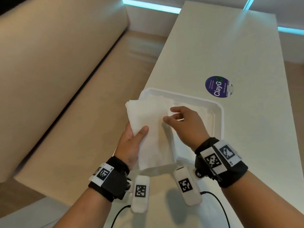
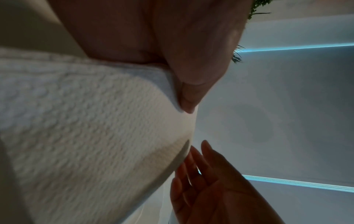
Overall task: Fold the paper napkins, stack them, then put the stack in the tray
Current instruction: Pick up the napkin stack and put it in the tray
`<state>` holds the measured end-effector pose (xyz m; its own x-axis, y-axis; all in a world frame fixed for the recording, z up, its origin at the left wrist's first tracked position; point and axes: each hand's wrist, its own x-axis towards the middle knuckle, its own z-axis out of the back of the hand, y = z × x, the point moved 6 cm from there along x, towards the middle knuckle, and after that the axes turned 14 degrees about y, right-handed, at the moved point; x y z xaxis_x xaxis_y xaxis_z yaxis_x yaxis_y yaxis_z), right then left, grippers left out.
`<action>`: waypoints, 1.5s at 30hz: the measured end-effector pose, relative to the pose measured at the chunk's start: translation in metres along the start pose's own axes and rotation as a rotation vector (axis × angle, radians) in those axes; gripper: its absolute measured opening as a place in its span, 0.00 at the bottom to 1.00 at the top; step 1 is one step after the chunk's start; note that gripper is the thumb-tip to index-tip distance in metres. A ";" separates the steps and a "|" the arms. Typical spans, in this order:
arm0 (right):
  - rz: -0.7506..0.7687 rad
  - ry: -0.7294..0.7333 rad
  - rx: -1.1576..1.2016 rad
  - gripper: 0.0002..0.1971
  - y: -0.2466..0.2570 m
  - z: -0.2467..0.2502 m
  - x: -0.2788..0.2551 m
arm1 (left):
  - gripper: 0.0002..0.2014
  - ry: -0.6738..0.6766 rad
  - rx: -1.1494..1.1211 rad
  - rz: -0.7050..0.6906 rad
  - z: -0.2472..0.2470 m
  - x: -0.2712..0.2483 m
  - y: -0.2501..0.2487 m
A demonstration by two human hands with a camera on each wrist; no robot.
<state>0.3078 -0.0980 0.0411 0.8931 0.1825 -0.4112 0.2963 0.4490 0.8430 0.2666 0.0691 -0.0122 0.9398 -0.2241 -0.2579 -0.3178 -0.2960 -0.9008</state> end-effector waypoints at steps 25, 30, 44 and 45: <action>0.142 -0.114 -0.170 0.06 0.007 -0.010 -0.004 | 0.20 -0.070 -0.010 0.014 0.007 -0.010 0.002; 0.181 -0.109 -0.202 0.04 0.013 -0.012 -0.001 | 0.20 -0.059 -0.035 0.011 0.003 -0.006 -0.001; -0.036 0.019 0.254 0.04 -0.008 -0.001 0.040 | 0.17 -0.059 -0.026 0.016 0.026 -0.002 -0.005; -0.075 0.004 0.238 0.04 -0.013 0.000 0.044 | 0.16 -0.079 -0.008 0.020 0.030 -0.003 -0.005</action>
<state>0.3433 -0.0963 0.0117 0.8644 0.1598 -0.4767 0.4336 0.2428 0.8678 0.2695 0.0990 -0.0170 0.9402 -0.1563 -0.3028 -0.3372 -0.2996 -0.8925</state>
